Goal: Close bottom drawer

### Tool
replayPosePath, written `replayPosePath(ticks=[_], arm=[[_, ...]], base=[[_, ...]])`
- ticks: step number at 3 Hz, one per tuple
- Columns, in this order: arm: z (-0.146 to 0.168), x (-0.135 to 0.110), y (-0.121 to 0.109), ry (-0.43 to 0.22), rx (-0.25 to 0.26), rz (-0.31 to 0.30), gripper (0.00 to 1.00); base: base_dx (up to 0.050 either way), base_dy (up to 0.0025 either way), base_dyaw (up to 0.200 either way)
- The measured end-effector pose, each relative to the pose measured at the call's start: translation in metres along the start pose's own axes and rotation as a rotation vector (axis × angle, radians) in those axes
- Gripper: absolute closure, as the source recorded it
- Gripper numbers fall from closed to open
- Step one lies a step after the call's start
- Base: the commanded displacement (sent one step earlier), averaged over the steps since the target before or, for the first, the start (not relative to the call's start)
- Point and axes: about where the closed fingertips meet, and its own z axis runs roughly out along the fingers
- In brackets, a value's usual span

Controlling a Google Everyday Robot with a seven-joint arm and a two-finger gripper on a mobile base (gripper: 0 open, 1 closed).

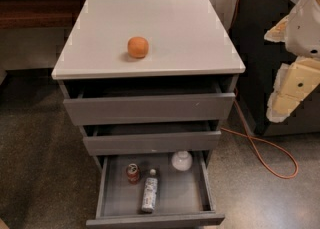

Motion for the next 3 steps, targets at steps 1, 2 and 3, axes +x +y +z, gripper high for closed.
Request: replayPosePath(ticks=[1, 2, 3], arm=[[0.0, 0.0, 0.0, 0.0, 0.0, 0.0, 0.0], [0.0, 0.0, 0.0, 0.0, 0.0, 0.0, 0.0], [0.02, -0.004, 0.004, -0.044, -0.016, -0.007, 0.0]], base=[[-0.049, 0.0, 0.0], [0.0, 0.0, 0.0], [0.0, 0.0, 0.0]])
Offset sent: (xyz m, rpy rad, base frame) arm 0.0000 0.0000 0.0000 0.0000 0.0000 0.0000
